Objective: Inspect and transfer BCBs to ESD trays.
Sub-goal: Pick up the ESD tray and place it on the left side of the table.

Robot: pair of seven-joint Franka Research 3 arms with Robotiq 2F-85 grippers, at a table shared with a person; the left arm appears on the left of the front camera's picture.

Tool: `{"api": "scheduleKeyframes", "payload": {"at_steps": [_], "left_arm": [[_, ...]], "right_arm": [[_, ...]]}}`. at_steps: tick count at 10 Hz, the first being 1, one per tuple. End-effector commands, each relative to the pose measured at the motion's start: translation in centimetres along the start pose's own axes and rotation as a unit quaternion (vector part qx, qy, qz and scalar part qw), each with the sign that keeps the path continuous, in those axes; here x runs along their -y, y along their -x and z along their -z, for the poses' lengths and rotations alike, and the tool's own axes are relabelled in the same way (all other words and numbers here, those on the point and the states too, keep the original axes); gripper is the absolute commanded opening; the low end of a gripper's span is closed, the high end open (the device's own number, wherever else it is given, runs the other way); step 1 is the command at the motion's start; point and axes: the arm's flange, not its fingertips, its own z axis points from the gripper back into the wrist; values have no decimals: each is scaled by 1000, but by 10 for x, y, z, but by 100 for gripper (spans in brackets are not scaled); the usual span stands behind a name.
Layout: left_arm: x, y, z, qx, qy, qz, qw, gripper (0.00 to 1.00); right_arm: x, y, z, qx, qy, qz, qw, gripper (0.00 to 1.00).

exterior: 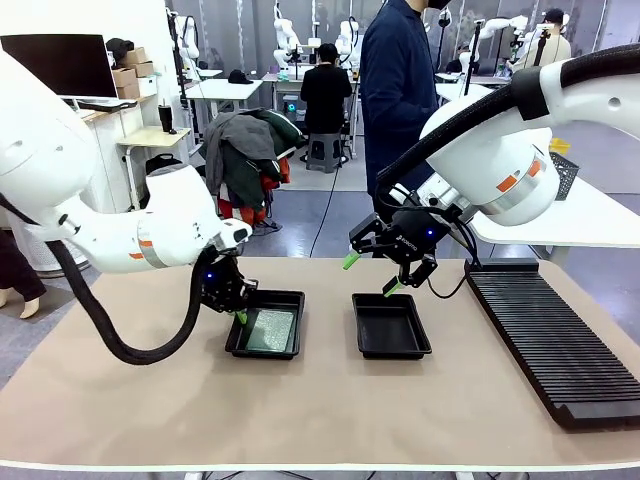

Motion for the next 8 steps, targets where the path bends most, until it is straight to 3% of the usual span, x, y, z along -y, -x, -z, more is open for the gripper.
{"api": "scheduleKeyframes", "payload": {"at_steps": [1, 8], "left_arm": [[-31, 17, -18, 18, 49, 11, 999, 3], [-130, 30, -69, 11, 67, 32, 997, 3]], "right_arm": [[-2, -2, 3, 6, 7, 10, 1000, 100], [-2, -2, 3, 6, 7, 10, 1000, 100]]}}
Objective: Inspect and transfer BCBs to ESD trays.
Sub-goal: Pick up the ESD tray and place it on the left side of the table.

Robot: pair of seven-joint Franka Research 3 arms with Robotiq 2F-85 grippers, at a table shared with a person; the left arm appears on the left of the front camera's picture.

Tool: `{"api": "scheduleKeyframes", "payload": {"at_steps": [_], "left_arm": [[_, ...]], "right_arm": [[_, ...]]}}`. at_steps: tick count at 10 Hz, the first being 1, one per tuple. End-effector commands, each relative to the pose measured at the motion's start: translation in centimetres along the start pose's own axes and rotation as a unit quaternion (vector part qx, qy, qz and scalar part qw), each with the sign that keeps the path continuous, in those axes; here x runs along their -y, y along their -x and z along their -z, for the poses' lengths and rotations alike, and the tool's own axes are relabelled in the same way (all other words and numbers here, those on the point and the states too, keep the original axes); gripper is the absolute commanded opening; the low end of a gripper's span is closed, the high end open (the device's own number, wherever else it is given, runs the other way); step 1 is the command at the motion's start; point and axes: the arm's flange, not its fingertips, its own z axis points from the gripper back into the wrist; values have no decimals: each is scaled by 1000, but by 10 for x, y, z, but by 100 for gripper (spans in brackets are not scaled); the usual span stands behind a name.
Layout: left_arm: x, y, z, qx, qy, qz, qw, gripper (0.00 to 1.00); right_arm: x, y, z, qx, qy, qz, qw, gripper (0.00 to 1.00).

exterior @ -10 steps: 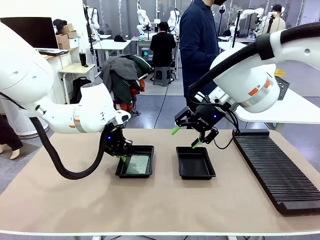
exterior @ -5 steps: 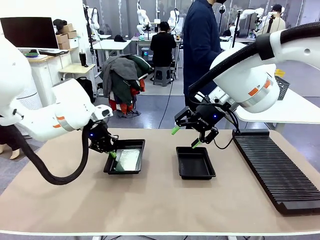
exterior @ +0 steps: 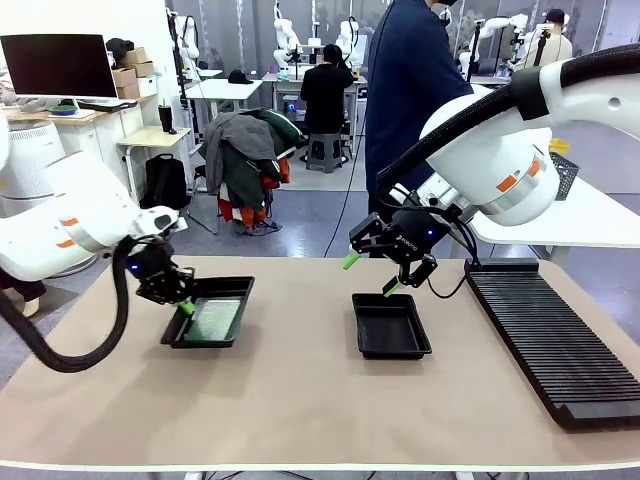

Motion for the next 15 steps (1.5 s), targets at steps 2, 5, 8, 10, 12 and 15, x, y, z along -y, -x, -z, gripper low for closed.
{"api": "scheduleKeyframes", "payload": {"at_steps": [2, 5, 8, 10, 12, 15], "left_arm": [[-42, 24, -30, 1, -9, 12, 1000, 3], [-84, 35, -47, -7, -29, -11, 1000, 3], [-101, 32, -57, -11, -50, -41, 998, 3], [-101, 28, -53, -13, -69, -54, 996, 3], [-95, 28, -47, -6, -94, -65, 993, 3], [-85, 30, -38, 5, -118, -57, 991, 3]], "right_arm": [[-2, -2, 3, 6, 7, 10, 1000, 100], [-2, -2, 3, 6, 7, 10, 1000, 100], [-2, -2, 3, 6, 7, 10, 1000, 100], [-2, -2, 3, 6, 7, 10, 1000, 100], [-2, -2, 3, 6, 7, 10, 1000, 100], [-2, -2, 3, 6, 7, 10, 1000, 100]]}}
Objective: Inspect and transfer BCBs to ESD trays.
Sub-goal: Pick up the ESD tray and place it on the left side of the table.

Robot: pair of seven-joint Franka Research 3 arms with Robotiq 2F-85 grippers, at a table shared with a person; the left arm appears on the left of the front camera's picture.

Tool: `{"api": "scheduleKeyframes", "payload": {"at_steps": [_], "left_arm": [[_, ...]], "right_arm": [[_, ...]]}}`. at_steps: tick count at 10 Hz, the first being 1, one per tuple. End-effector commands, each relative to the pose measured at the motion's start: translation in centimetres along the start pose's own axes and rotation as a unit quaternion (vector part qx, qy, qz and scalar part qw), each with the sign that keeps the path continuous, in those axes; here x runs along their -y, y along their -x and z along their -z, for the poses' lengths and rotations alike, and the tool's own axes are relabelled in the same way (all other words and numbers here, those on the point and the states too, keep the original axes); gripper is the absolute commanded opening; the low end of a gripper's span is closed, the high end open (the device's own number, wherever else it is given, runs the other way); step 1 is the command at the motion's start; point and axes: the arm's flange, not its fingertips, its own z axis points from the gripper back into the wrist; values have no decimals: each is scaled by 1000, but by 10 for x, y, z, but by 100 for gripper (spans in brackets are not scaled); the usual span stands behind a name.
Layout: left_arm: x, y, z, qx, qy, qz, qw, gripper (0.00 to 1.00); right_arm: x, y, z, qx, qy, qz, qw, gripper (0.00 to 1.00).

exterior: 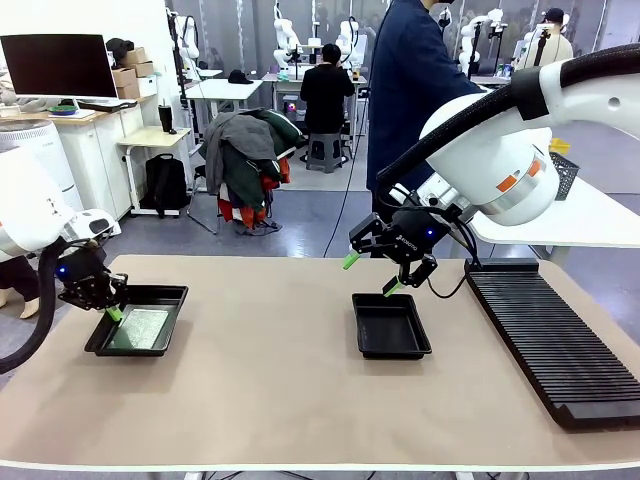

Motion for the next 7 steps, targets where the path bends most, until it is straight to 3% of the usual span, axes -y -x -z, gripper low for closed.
{"api": "scheduleKeyframes", "payload": {"at_steps": [1, 7], "left_arm": [[6, 3, 13, 3, -19, -3, 1000, 3], [6, 4, 23, -2, -10, 7, 1000, 3]], "right_arm": [[-2, -2, 3, 6, 7, 10, 1000, 100], [-2, -2, 3, 6, 7, 10, 1000, 100]]}}
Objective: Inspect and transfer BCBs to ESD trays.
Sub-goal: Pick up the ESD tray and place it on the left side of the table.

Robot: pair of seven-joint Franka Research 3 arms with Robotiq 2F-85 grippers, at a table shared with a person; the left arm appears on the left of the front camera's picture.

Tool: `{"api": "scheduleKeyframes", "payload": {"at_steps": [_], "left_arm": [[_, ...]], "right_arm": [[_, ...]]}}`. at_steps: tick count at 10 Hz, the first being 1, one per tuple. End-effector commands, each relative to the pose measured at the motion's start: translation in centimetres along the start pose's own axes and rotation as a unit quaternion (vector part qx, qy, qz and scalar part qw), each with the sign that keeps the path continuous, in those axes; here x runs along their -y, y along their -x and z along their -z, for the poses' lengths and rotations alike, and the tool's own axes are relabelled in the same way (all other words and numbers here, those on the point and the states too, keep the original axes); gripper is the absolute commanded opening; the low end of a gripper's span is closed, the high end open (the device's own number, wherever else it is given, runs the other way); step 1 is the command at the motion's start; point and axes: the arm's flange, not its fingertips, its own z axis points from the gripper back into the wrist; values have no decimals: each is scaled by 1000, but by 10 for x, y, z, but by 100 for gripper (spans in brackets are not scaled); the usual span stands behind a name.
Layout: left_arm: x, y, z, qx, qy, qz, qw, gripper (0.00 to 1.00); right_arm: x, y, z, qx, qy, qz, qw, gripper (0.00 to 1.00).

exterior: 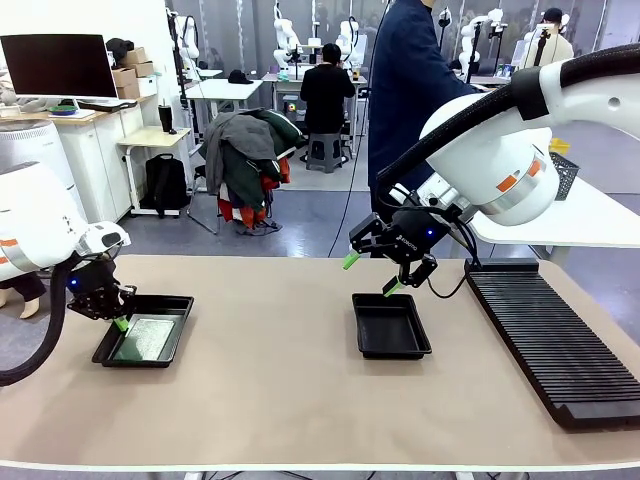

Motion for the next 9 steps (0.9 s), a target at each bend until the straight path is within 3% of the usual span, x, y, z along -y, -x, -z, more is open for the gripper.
{"api": "scheduleKeyframes", "payload": {"at_steps": [1, 4, 5, 7, 8, 9], "left_arm": [[0, 0, -1, 1, 0, 0, 1000, 3], [-1, 0, -1, -8, -5, -4, 1000, 5], [1, 0, -3, -14, -12, -3, 1000, 22], [2, -1, -9, -20, -23, -4, 1000, 24], [3, 0, -14, -20, -30, -7, 999, 43], [4, 0, -18, -24, -30, 2, 999, 36]], "right_arm": [[-2, -2, 3, 6, 7, 10, 1000, 100], [-2, -2, 3, 6, 7, 10, 1000, 100], [-2, -2, 3, 6, 7, 10, 1000, 100], [-2, -2, 3, 6, 7, 10, 1000, 100], [-2, -2, 3, 6, 7, 10, 1000, 100], [-2, -2, 3, 6, 7, 10, 1000, 100]]}}
